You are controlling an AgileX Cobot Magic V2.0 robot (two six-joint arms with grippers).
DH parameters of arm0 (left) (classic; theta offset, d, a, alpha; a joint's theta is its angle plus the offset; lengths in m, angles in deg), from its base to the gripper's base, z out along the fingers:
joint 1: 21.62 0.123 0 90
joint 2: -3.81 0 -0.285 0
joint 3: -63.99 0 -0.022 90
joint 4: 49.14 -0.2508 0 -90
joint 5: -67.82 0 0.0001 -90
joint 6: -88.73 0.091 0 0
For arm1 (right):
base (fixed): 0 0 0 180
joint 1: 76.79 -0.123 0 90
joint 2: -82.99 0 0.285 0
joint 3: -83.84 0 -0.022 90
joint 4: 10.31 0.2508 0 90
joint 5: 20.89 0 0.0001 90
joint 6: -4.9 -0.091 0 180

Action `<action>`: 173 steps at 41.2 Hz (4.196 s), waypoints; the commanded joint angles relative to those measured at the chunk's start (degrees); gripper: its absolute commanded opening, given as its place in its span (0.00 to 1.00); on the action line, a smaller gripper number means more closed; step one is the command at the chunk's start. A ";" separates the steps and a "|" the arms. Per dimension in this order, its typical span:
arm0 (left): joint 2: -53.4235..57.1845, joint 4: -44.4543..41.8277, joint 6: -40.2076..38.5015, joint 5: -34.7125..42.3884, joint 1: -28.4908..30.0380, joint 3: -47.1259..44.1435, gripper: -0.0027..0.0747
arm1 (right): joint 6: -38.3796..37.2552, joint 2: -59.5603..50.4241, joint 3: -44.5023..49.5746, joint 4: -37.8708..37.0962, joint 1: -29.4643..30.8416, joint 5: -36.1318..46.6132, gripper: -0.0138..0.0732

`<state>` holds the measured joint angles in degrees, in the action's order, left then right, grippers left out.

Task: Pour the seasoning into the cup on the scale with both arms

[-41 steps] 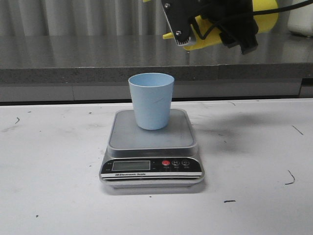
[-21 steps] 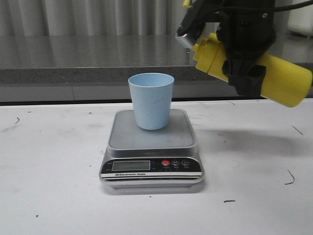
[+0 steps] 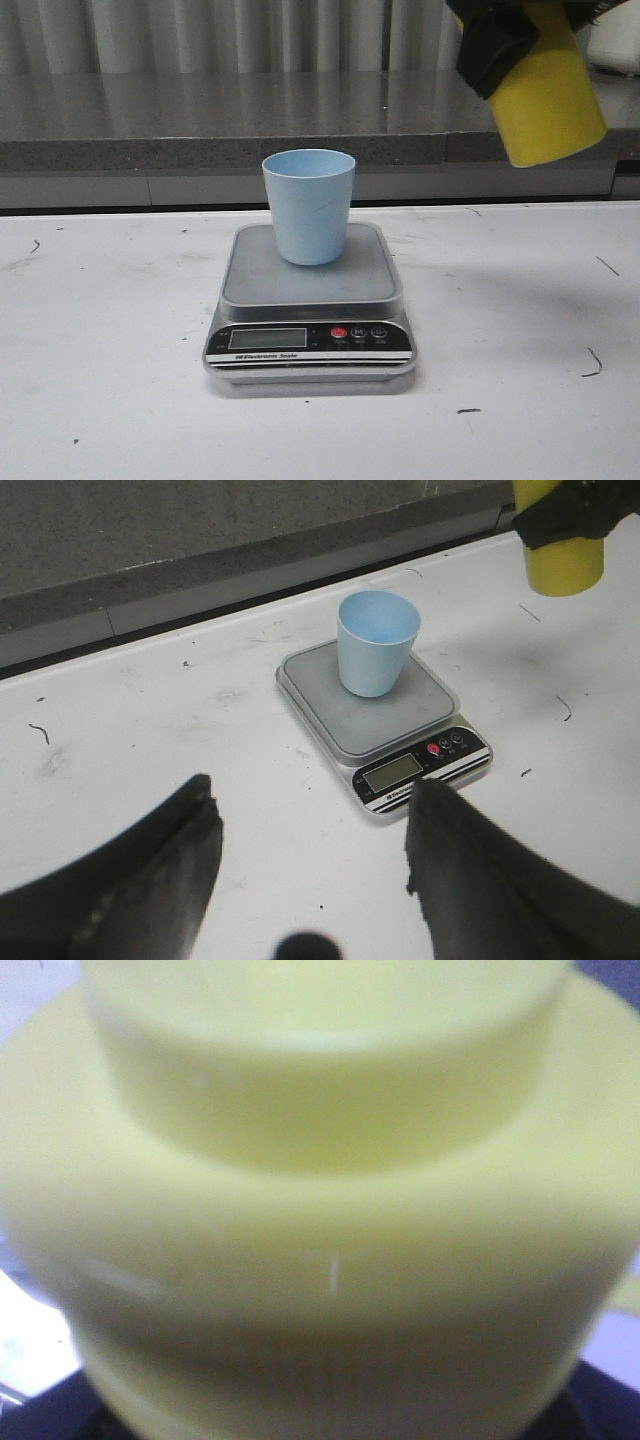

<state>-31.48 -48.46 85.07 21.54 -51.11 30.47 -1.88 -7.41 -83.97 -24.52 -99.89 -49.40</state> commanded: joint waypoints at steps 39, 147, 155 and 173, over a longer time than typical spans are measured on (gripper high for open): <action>-0.22 0.11 -0.31 4.41 0.03 1.29 0.56 | -0.55 10.39 26.79 4.36 15.69 71.19 0.48; -0.22 0.11 -0.31 4.41 0.03 1.29 0.56 | 9.01 -49.77 17.28 18.79 9.66 -25.51 0.84; -0.22 0.11 -0.31 4.41 0.03 1.29 0.56 | 9.01 -56.92 17.93 18.79 9.66 -25.45 0.84; -0.22 0.11 -0.31 4.41 0.03 1.29 0.56 | 9.01 -58.96 17.93 18.75 9.66 -25.36 0.84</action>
<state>-31.48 -48.46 85.07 21.54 -51.11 30.47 6.60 -66.95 -64.73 -5.92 -90.04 -78.38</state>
